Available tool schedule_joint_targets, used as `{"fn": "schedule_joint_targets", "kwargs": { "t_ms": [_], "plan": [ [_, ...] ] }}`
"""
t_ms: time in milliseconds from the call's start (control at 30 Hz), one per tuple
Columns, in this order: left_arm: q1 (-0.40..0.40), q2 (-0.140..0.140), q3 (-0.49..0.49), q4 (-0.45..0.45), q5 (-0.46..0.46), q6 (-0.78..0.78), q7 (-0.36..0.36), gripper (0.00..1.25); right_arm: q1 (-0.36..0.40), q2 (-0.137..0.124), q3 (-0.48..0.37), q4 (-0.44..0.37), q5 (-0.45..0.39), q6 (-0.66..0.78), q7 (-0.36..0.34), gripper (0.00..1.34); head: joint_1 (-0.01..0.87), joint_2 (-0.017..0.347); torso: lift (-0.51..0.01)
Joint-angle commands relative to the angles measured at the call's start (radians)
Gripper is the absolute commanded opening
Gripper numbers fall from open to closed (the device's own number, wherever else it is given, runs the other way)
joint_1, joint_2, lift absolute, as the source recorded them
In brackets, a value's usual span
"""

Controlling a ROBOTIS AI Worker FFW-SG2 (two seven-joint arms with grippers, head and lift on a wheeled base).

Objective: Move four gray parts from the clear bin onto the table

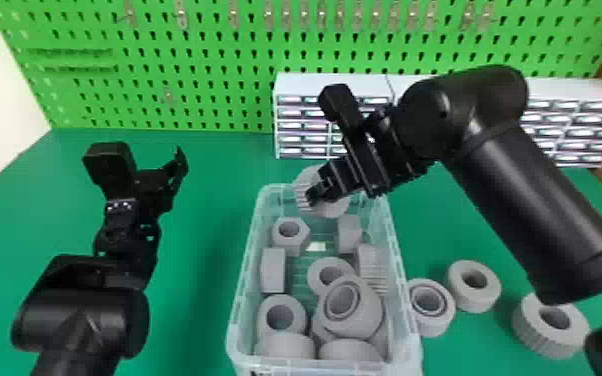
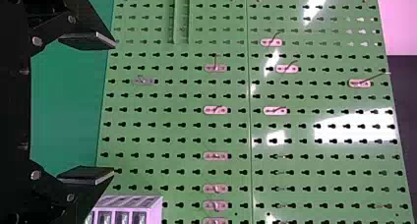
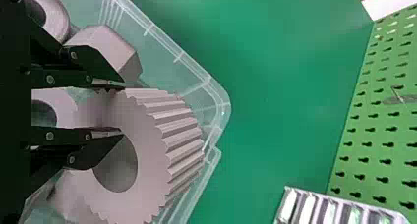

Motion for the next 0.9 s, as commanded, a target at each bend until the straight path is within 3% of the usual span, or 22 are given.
{"fn": "schedule_joint_targets", "kwargs": {
  "t_ms": [0,867],
  "plan": [
    [0.000,0.000,0.000,0.000,-0.001,0.000,0.000,0.90,0.005,-0.004,-0.033,-0.035,0.034,0.030,0.000,0.28,0.693,0.072,-0.052],
    [0.002,0.002,-0.001,-0.003,-0.005,0.000,0.000,0.90,0.032,-0.030,-0.210,-0.105,0.186,0.130,0.000,0.28,0.693,0.072,-0.052]
  ]
}}
